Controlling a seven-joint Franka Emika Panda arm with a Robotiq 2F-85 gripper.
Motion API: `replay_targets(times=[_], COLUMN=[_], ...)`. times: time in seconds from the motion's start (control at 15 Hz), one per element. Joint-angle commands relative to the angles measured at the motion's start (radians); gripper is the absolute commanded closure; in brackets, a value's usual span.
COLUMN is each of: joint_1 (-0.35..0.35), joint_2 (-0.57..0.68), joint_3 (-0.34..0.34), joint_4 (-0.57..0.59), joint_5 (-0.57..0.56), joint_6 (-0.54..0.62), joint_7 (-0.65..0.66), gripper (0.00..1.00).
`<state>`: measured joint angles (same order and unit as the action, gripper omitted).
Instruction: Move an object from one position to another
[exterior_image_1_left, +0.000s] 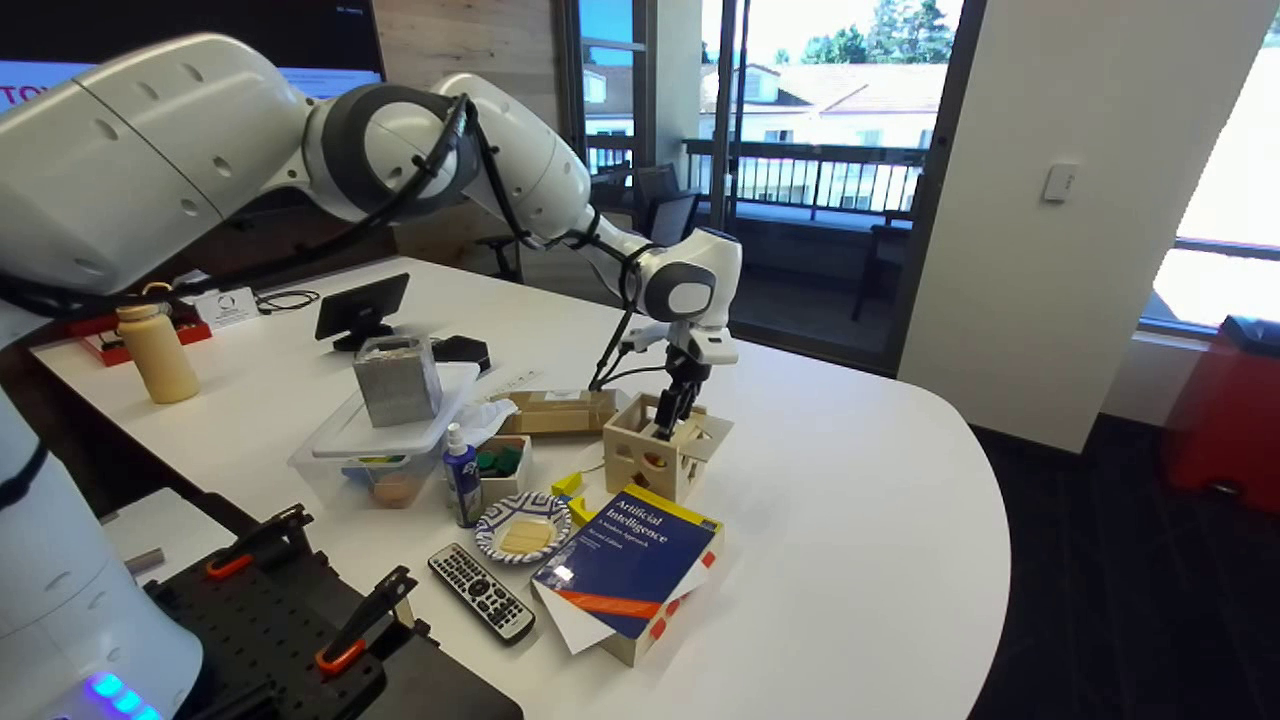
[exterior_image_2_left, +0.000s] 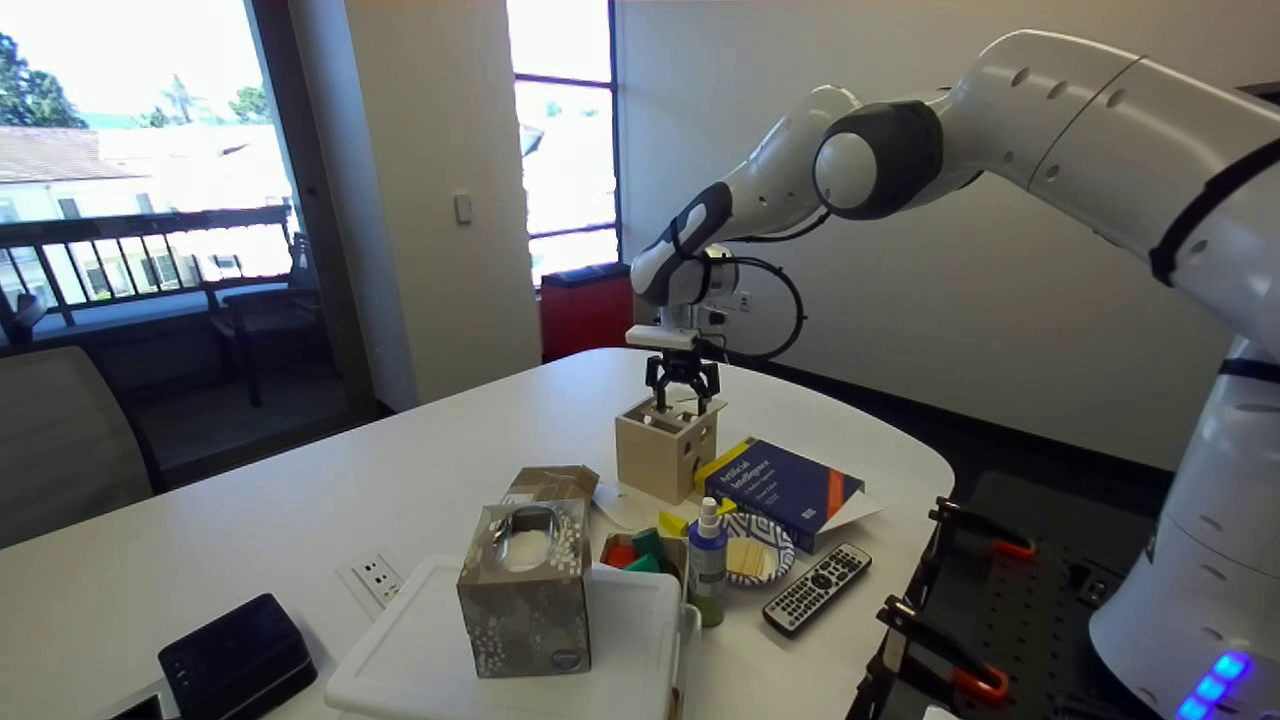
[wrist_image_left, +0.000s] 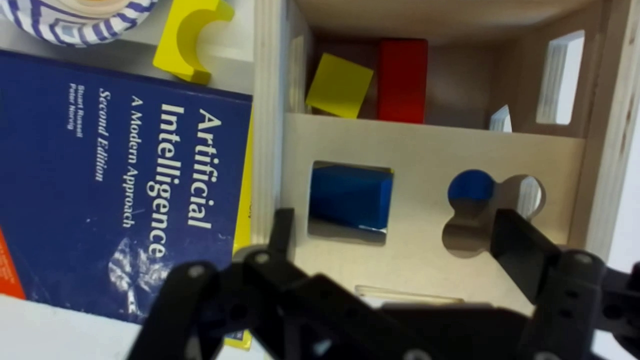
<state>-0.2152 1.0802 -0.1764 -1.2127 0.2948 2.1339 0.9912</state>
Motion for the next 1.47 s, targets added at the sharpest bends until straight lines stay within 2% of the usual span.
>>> replay_targets(times=[0.0,0.27,0.8,1.07,1.4], joint_1=[-0.002,0.003,0.008,0.023,0.092], joint_2=[0.011,0.007,-0.015,-0.070,-0.214], joint_3=[-0.020,-0.037,-0.025,-0.023,-0.044], joint_4=[0.028,0.025,0.018,-0.005,-0.111], joint_5=[-0.018,-0.031,-0.033,-0.038,-0.053], joint_6=[-0.016,-0.014,-0.018,-0.014,0.020], joint_7=[0.046,0.071,0.061,0.050,0.009], gripper=[0.00,0.00,0.00,0.00,0.00])
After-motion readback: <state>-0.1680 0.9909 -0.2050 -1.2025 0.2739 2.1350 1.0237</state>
